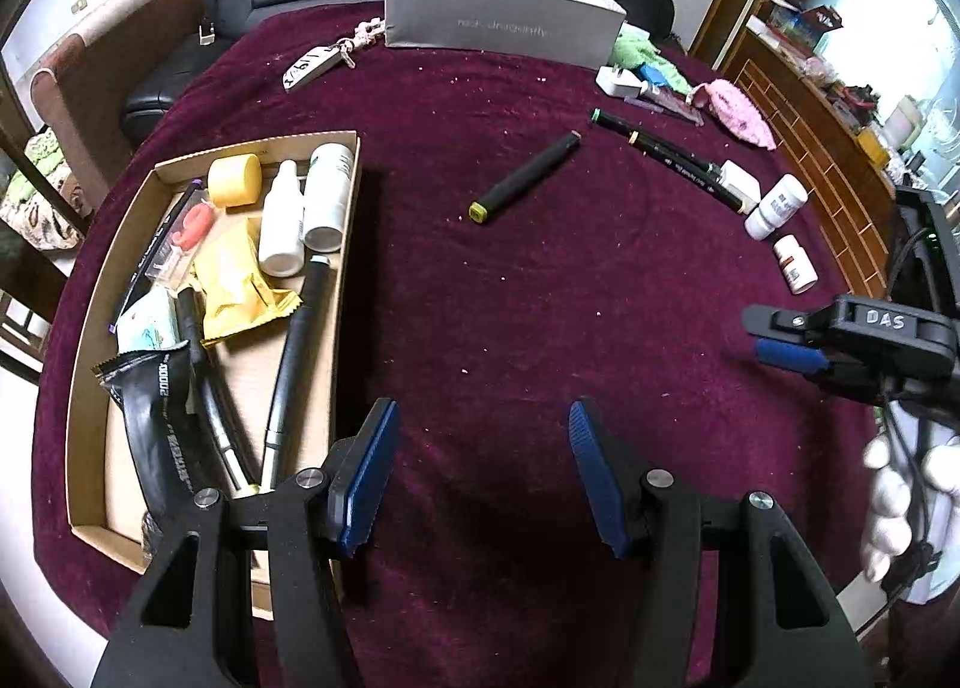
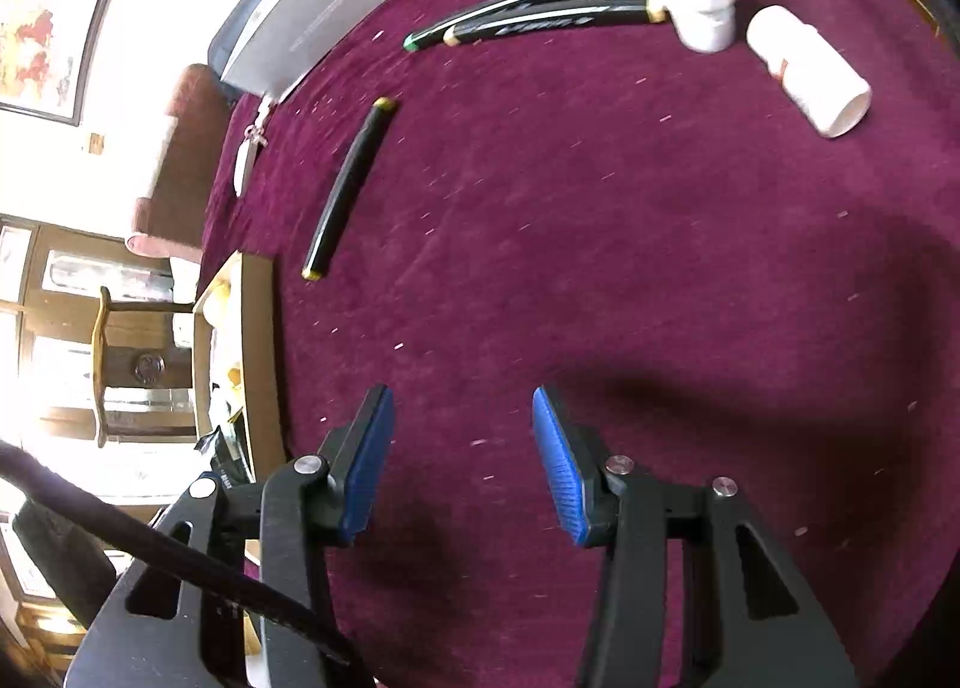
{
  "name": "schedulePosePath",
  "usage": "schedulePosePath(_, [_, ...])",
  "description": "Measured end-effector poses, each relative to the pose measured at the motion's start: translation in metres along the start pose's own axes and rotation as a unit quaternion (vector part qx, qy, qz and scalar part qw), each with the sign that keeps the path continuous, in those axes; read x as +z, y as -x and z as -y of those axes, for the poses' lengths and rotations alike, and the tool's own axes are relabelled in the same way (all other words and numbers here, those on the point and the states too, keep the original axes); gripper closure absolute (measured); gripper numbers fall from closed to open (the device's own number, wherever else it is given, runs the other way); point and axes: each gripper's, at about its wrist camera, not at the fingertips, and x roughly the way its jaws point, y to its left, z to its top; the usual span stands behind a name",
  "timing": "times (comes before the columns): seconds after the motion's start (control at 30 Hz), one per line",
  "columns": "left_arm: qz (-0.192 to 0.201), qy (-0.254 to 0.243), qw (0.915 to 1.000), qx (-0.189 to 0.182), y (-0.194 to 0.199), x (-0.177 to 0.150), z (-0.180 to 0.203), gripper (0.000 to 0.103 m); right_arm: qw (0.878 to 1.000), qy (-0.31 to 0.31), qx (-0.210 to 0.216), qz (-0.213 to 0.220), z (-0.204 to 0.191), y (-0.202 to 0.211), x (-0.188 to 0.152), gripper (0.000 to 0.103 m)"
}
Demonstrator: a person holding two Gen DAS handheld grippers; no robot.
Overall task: Organize objects
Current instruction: 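Withdraw both grippers from the box back over the table, then grasp the white red-labelled pill bottle with the right gripper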
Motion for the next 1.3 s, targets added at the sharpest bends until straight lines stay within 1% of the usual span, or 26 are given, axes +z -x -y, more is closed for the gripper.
schedulePosePath(0.07, [0.006, 0.002, 1.0000, 0.006, 0.001, 0.000, 0.000, 0.051, 1.000, -0.002, 0.000, 0.000, 0.008, 0.004, 0.003, 0.057])
schedulePosePath(0.1, [0.018, 0.015, 0.9997, 0.008, 0.006, 0.002, -0.008, 0.051, 1.000, -0.001, 0.000, -0.001, 0.012, 0.005, 0.004, 0.057])
schedulePosePath(0.13, [0.027, 0.036, 0.9990, 0.001, 0.011, 0.004, -0.018, 0.050, 1.000, -0.001, 0.001, -0.003, 0.015, 0.006, 0.005, 0.057])
schedulePosePath(0.17, [0.036, 0.066, 0.9970, -0.018, 0.015, 0.006, -0.034, 0.050, 1.000, -0.001, 0.002, -0.004, 0.017, 0.007, 0.005, 0.057])
schedulePosePath(0.2, [0.049, 0.124, 0.9895, -0.057, 0.021, 0.007, -0.063, 0.050, 1.000, -0.002, 0.004, -0.005, 0.020, 0.007, 0.006, 0.057])
schedulePosePath(0.23, [0.056, 0.161, 0.9821, -0.081, 0.022, 0.005, -0.082, 0.050, 1.000, -0.004, 0.006, -0.006, 0.024, 0.008, 0.006, 0.057])
schedulePosePath(0.27, [0.059, 0.206, 0.9707, -0.108, 0.021, 0.002, -0.107, 0.051, 1.000, -0.005, 0.007, -0.007, 0.026, 0.008, 0.007, 0.057])
schedulePosePath(0.3, [0.053, 0.261, 0.9534, -0.141, 0.016, -0.005, -0.136, 0.050, 1.000, -0.007, 0.008, -0.007, 0.027, 0.008, 0.008, 0.057])
schedulePosePath(0.33, [0.051, 0.293, 0.9414, -0.160, 0.012, -0.012, -0.152, 0.051, 1.000, -0.009, 0.010, -0.008, 0.028, 0.008, 0.008, 0.057])
schedulePosePath(0.37, [0.051, 0.318, 0.9313, -0.170, 0.009, -0.019, -0.165, 0.051, 1.000, -0.009, 0.012, -0.008, 0.028, 0.008, 0.009, 0.057])
schedulePosePath(0.4, [0.049, 0.334, 0.9254, -0.171, 0.006, -0.026, -0.178, 0.051, 1.000, -0.007, 0.014, -0.009, 0.027, 0.007, 0.009, 0.057])
schedulePosePath(0.5, [0.034, 0.338, 0.9220, -0.185, -0.006, -0.039, -0.185, 0.050, 1.000, -0.001, 0.015, -0.013, 0.021, 0.004, 0.008, 0.057])
schedulePosePath(0.53, [0.026, 0.337, 0.9226, -0.185, -0.010, -0.042, -0.185, 0.050, 1.000, 0.000, 0.016, -0.015, 0.019, 0.002, 0.008, 0.057])
schedulePosePath(0.57, [0.017, 0.336, 0.9249, -0.176, -0.014, -0.043, -0.184, 0.050, 1.000, 0.001, 0.016, -0.017, 0.017, 0.001, 0.007, 0.057])
schedulePosePath(0.6, [0.006, 0.337, 0.9291, -0.152, -0.018, -0.046, -0.186, 0.050, 1.000, 0.002, 0.015, -0.019, 0.015, -0.001, 0.007, 0.057])
schedulePosePath(0.67, [0.001, 0.344, 0.9296, -0.132, -0.022, -0.051, -0.192, 0.050, 1.000, 0.006, 0.015, -0.021, 0.009, -0.004, 0.005, 0.057])
schedulePosePath(0.73, [-0.002, 0.354, 0.9301, -0.099, -0.022, -0.057, -0.204, 0.050, 1.000, 0.011, 0.013, -0.022, 0.004, -0.006, 0.003, 0.057])
schedulePosePath(0.77, [-0.001, 0.356, 0.9301, -0.092, -0.021, -0.058, -0.210, 0.050, 1.000, 0.013, 0.013, -0.022, 0.001, -0.007, 0.002, 0.057])
schedulePosePath(0.8, [0.002, 0.355, 0.9301, -0.093, -0.017, -0.059, -0.220, 0.050, 1.000, 0.014, 0.012, -0.021, 0.000, -0.007, 0.001, 0.057])
schedulePosePath(0.87, [0.005, 0.345, 0.9332, -0.100, -0.011, -0.057, -0.222, 0.050, 1.000, 0.012, 0.011, -0.021, -0.002, -0.009, 0.000, 0.057])
schedulePosePath(0.97, [0.008, 0.302, 0.9461, -0.118, 0.001, -0.046, -0.208, 0.050, 1.000, 0.008, 0.007, -0.020, -0.003, -0.010, -0.001, 0.056])
schedulePosePath(1.03, [0.008, 0.256, 0.9587, -0.124, 0.009, -0.036, -0.183, 0.050, 1.000, 0.006, 0.006, -0.015, -0.004, -0.008, 0.000, 0.056])
schedulePosePath(1.07, [0.009, 0.241, 0.9627, -0.123, 0.012, -0.033, -0.173, 0.050, 1.000, 0.006, 0.006, -0.010, -0.005, -0.005, 0.001, 0.056])
schedulePosePath(1.1, [0.010, 0.217, 0.9688, -0.120, 0.014, -0.028, -0.158, 0.050, 1.000, 0.006, 0.006, -0.004, -0.005, -0.002, 0.002, 0.056])
schedulePosePath(1.2, [0.002, 0.139, 0.9849, -0.102, 0.017, -0.017, -0.109, 0.050, 0.999, 0.000, 0.003, 0.039, -0.002, 0.023, 0.012, 0.056])
schedulePosePath(1.3, [-0.008, 0.084, 0.9913, -0.101, 0.012, -0.011, -0.070, 0.050, 0.994, -0.018, -0.021, 0.106, 0.014, 0.062, 0.031, 0.056])
